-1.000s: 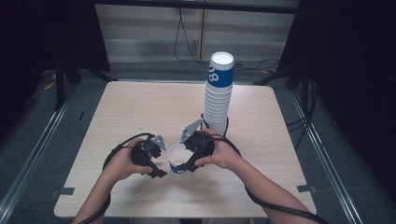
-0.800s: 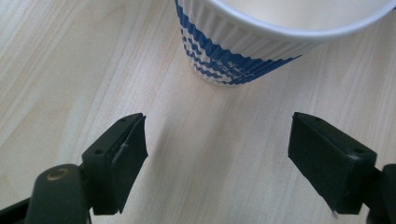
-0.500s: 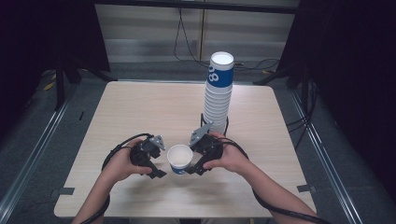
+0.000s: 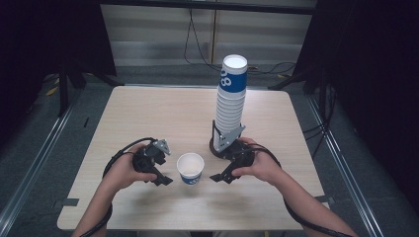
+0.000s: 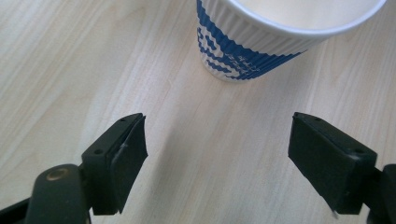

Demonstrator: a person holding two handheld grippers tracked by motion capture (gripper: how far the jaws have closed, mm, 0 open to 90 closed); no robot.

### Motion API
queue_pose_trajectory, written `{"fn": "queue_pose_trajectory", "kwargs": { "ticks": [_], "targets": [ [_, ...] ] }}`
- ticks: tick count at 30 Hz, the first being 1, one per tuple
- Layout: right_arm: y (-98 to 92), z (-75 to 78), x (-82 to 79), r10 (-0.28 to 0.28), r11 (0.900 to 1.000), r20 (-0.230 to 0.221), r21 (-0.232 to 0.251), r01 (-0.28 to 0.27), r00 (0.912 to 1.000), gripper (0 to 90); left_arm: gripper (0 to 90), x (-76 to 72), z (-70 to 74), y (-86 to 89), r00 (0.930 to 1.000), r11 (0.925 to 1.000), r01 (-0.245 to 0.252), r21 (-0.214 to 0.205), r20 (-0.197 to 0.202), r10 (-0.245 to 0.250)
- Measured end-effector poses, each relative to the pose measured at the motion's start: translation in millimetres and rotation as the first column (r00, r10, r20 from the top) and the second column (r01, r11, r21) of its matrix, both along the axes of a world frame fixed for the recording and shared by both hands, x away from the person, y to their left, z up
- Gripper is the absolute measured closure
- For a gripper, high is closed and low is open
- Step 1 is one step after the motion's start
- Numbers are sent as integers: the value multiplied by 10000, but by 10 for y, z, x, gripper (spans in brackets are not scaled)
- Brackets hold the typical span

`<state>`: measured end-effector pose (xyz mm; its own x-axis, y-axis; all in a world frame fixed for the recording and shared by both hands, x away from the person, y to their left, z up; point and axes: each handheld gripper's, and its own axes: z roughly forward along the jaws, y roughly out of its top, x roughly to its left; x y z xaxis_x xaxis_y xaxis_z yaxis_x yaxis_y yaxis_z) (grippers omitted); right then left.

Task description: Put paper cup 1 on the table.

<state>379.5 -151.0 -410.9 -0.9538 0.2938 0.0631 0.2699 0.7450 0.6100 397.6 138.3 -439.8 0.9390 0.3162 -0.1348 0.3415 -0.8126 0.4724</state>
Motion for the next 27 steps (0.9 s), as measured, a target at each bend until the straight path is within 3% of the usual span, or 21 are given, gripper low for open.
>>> {"fn": "queue_pose_trajectory", "kwargs": {
  "ticks": [4,8,11,15,16,19,25,27],
  "targets": [
    [-101,113,-4,-148,9992,106,386,144,9998,126,181,6,48,29,10000,9999,-15,-163,77,16],
    [-199,192,7,-304,9991,183,284,299,9994,126,179,29,130,79,9997,9987,-173,-487,158,181],
    [-232,219,4,-339,9991,207,275,333,9992,126,177,44,170,91,9995,9993,-141,-335,267,150],
    [-314,266,6,-536,9979,211,386,528,9983,126,177,90,292,100,9990,9966,-413,-707,140,424],
    [-331,271,4,-525,9981,246,327,516,9983,126,177,114,327,106,9995,9985,-218,-493,225,229],
    [-368,283,3,-608,9977,210,312,601,9979,126,177,131,369,81,9990,9965,-410,-725,147,422],
    [-488,340,15,-856,9959,254,315,848,9960,127,177,215,501,10,9994,9980,-228,-582,242,242],
    [-547,380,21,-995,9945,277,364,985,9947,127,177,231,530,-27,9990,9961,-385,-799,201,403]
  ]
}}
